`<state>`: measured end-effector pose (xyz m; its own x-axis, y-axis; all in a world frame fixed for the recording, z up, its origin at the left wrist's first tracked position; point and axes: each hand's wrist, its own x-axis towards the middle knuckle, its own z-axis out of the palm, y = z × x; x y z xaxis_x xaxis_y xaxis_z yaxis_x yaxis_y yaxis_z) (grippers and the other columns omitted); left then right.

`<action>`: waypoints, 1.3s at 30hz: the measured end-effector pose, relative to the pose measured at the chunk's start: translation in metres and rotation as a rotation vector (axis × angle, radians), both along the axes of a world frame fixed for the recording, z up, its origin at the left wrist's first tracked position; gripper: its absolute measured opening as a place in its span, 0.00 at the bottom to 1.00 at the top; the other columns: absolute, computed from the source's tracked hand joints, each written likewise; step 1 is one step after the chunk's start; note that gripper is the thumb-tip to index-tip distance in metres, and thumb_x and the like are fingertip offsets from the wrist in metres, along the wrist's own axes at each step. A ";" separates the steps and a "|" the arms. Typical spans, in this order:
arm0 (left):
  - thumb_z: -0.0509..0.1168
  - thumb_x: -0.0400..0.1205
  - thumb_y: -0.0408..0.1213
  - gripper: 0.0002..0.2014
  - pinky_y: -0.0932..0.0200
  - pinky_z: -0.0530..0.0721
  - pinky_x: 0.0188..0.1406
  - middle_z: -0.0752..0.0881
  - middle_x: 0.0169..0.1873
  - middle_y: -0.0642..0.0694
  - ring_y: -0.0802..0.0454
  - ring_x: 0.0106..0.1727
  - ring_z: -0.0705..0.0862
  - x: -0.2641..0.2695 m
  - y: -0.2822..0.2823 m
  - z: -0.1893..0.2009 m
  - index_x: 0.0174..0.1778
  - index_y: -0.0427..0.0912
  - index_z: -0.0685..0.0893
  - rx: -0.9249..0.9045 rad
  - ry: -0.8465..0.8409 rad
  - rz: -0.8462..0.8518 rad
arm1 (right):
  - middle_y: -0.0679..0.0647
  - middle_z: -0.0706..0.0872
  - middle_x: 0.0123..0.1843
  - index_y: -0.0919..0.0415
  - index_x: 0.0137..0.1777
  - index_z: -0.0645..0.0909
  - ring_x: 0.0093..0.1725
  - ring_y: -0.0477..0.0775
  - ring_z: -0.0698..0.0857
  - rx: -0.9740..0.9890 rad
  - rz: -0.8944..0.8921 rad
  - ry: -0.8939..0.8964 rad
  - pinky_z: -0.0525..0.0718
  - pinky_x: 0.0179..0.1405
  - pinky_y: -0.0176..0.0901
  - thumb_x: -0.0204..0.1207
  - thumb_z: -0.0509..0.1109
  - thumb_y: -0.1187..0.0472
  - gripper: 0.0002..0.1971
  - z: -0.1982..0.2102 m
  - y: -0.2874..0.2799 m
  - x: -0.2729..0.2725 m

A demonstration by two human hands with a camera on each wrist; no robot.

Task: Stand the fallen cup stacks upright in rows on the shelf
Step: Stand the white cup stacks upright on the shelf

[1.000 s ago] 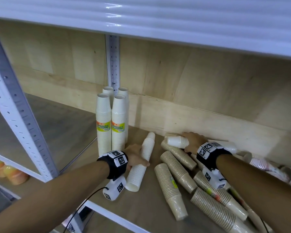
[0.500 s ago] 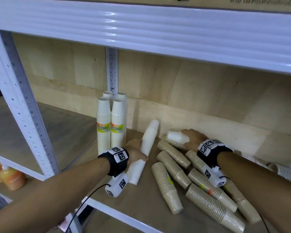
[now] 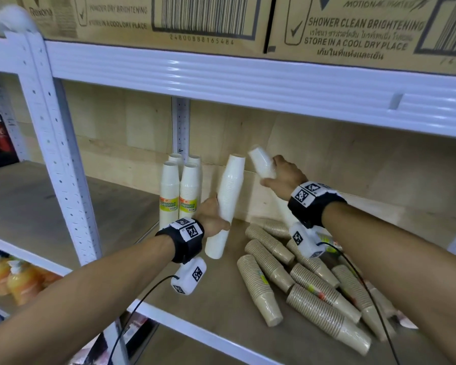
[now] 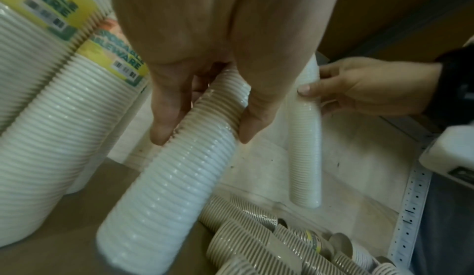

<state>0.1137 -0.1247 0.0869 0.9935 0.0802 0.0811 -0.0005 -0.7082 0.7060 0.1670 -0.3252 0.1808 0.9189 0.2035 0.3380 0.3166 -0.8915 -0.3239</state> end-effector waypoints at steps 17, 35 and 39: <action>0.80 0.70 0.32 0.36 0.46 0.82 0.62 0.81 0.63 0.45 0.44 0.65 0.81 -0.012 0.021 -0.029 0.70 0.42 0.68 -0.105 -0.041 0.052 | 0.53 0.83 0.55 0.60 0.65 0.72 0.51 0.56 0.84 0.535 0.061 0.146 0.83 0.46 0.48 0.71 0.76 0.51 0.26 -0.031 0.065 -0.039; 0.78 0.71 0.36 0.35 0.47 0.82 0.61 0.82 0.63 0.46 0.45 0.64 0.82 -0.007 0.018 -0.042 0.71 0.44 0.68 -0.106 -0.003 0.036 | 0.53 0.83 0.57 0.56 0.65 0.70 0.54 0.56 0.84 0.560 0.065 0.315 0.85 0.55 0.56 0.66 0.78 0.56 0.29 -0.073 0.058 -0.041; 0.77 0.73 0.36 0.32 0.51 0.82 0.55 0.81 0.60 0.47 0.48 0.61 0.81 -0.004 0.016 -0.019 0.70 0.42 0.68 -0.113 -0.056 0.018 | 0.50 0.84 0.58 0.53 0.65 0.74 0.55 0.53 0.84 0.547 0.117 0.301 0.85 0.55 0.54 0.67 0.76 0.51 0.26 -0.056 0.055 -0.034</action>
<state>0.1099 -0.1086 0.0679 0.9860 0.1094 0.1261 -0.0305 -0.6244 0.7805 0.1331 -0.2706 0.1246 0.9720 0.1795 0.1514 0.2258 -0.5371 -0.8127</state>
